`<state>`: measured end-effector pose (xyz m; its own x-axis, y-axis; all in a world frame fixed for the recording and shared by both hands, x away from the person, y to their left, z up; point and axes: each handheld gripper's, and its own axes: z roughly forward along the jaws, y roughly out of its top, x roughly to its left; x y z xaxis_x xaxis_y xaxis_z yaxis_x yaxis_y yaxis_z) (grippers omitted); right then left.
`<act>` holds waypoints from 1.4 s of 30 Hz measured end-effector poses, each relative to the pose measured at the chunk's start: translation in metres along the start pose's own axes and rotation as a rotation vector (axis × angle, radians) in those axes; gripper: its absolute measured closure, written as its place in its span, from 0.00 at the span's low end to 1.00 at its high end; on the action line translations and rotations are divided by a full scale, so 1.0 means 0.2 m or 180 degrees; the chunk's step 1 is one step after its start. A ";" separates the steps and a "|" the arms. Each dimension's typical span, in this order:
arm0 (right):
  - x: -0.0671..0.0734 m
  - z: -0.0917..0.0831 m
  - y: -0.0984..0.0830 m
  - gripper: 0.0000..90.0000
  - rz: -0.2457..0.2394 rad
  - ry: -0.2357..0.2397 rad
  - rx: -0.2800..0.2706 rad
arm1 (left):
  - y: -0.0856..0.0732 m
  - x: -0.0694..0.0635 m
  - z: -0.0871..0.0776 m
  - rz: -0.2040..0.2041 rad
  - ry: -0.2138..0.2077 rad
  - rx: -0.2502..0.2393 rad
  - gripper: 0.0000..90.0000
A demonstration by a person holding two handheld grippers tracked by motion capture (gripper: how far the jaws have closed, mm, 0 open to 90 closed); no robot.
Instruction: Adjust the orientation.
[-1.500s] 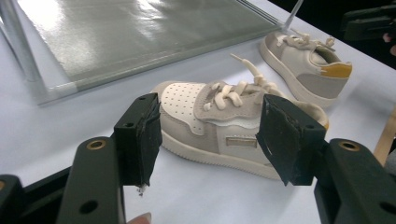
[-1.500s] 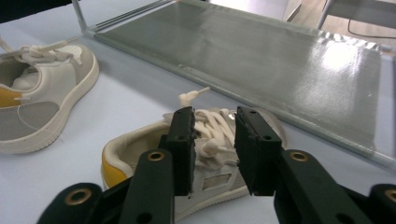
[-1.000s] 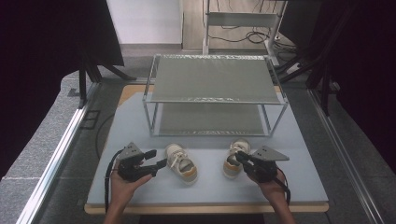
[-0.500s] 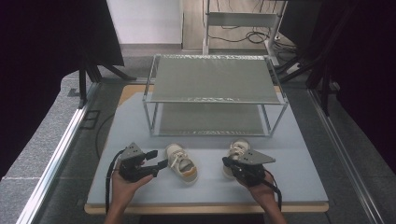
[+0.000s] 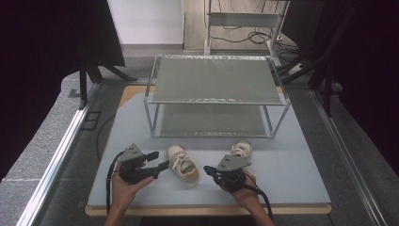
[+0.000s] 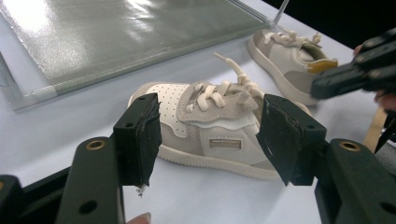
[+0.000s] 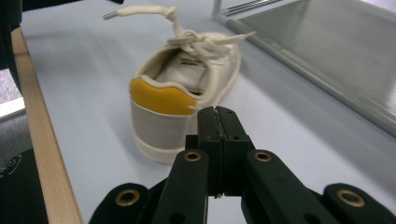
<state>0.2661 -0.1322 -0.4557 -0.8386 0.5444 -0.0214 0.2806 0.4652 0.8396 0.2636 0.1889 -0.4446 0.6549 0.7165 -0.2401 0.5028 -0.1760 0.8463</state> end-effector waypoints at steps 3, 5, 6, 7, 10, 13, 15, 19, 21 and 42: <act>0.03 0.04 0.01 0.99 -0.0052 0.0052 0.0044 | 0.00 0.00 -0.01 -0.0006 0.0002 -0.0008 0.43; 0.05 0.07 0.01 0.99 -0.0115 0.0060 0.0087 | 0.00 0.00 -0.01 -0.0007 0.0000 -0.0007 0.43; 0.05 0.07 0.01 0.99 -0.0115 0.0060 0.0087 | 0.00 0.00 -0.01 -0.0007 0.0000 -0.0007 0.43; 0.07 0.08 0.01 0.99 -0.0161 0.0051 0.0104 | 0.00 0.00 0.00 0.0000 -0.0002 -0.0002 0.43; 0.07 0.08 0.01 0.99 -0.0166 0.0066 0.0110 | 0.00 0.00 0.01 0.0005 -0.0006 0.0016 0.43; 0.07 0.09 0.01 0.99 -0.0153 0.0104 0.0087 | 0.00 -0.01 0.02 0.0020 -0.0013 0.0032 0.43; 0.09 0.09 0.02 0.99 -0.0212 0.0140 0.0068 | 0.00 -0.01 0.02 0.0022 -0.0024 0.0030 0.43; 0.13 0.11 0.03 0.98 -0.0274 0.0278 0.0043 | 0.00 -0.01 0.02 0.0013 -0.0044 0.0021 0.43; 0.15 0.13 0.03 0.98 -0.0319 0.0315 0.0039 | 0.00 -0.01 0.02 0.0007 -0.0048 0.0014 0.43; 0.22 0.18 0.07 0.84 -0.0421 0.0471 -0.0110 | -0.06 0.04 -0.02 -0.0123 0.0008 0.0000 0.43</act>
<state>0.2507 -0.0770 -0.4649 -0.9272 0.3705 -0.0548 0.1495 0.5002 0.8529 0.2613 0.2000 -0.4545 0.6335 0.7245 -0.2715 0.5278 -0.1481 0.8364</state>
